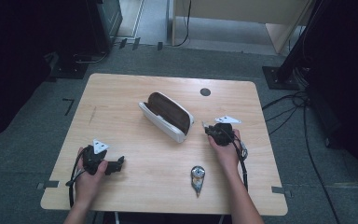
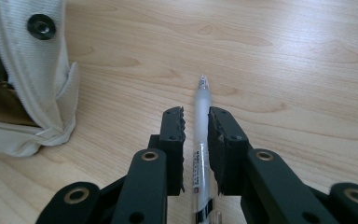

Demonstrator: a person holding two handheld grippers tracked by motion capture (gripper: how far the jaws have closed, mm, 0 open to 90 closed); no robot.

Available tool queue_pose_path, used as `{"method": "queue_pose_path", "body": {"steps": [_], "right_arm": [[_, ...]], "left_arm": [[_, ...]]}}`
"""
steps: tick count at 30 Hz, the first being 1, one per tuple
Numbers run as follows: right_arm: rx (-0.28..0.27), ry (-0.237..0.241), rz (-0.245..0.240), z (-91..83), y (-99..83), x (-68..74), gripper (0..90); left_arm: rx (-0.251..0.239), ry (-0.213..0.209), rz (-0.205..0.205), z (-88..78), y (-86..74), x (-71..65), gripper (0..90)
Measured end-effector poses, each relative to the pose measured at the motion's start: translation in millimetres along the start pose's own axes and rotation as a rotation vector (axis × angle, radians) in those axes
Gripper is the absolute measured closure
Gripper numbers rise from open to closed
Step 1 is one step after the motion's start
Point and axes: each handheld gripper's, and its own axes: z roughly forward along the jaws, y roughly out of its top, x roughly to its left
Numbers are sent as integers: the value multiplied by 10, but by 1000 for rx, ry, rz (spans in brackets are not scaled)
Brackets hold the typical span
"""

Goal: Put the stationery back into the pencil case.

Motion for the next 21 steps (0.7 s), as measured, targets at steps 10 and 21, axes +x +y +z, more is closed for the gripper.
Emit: {"method": "queue_pose_path", "body": {"steps": [10, 21], "right_arm": [[27, -23, -16, 83, 21, 17, 798], [38, -33, -28, 97, -54, 39, 785]], "left_arm": [[0, 0, 0, 0, 0, 0, 8], [0, -1, 2, 0, 0, 0, 9]]}}
